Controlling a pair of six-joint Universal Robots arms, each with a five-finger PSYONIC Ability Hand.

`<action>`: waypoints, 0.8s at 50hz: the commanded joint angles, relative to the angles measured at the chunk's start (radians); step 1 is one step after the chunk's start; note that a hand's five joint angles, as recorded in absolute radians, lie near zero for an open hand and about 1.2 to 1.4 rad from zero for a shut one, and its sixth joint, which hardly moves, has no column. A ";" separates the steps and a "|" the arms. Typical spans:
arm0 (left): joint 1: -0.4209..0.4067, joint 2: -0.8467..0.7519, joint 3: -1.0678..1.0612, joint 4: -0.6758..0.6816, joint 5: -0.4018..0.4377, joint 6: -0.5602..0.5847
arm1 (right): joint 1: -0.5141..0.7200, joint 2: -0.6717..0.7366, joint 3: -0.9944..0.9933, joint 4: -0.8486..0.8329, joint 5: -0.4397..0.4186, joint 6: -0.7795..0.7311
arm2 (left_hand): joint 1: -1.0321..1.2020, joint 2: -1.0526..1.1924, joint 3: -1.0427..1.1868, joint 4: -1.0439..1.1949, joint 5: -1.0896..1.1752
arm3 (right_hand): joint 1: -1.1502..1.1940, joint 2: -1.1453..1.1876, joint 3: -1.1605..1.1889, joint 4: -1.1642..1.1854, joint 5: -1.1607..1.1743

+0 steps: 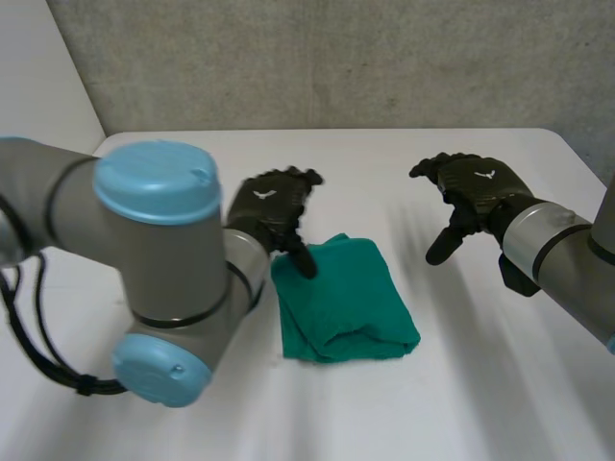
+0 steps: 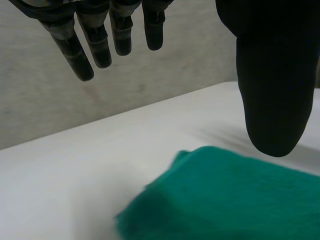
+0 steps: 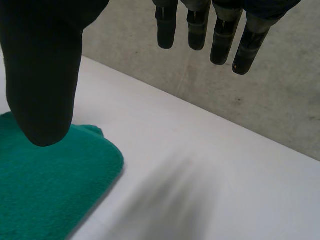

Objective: Fold the towel.

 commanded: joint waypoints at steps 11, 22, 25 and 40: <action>-0.031 -0.184 0.001 -0.032 -0.091 -0.016 | 0.088 0.200 -0.053 -0.001 -0.030 -0.011 | -0.002 -0.012 -0.028 -0.013 -0.014 | -0.012 -0.043 -0.028 -0.054 -0.058; 0.022 -0.164 -0.125 -0.055 -0.108 0.113 | 0.175 0.393 -0.131 0.001 -0.019 -0.034 | -0.017 -0.027 -0.043 -0.027 -0.029 | -0.012 -0.043 -0.028 -0.054 -0.058; 0.022 -0.161 -0.133 -0.054 -0.107 0.120 | 0.165 0.395 -0.132 0.001 -0.004 -0.060 | -0.020 -0.030 -0.046 -0.030 -0.032 | -0.012 -0.043 -0.028 -0.054 -0.058; 0.041 0.044 -0.001 -0.058 -0.102 0.127 | 0.148 0.137 -0.109 -0.051 0.122 -0.054 | -0.020 -0.030 -0.046 -0.030 -0.032 | -0.012 -0.043 -0.028 -0.054 -0.058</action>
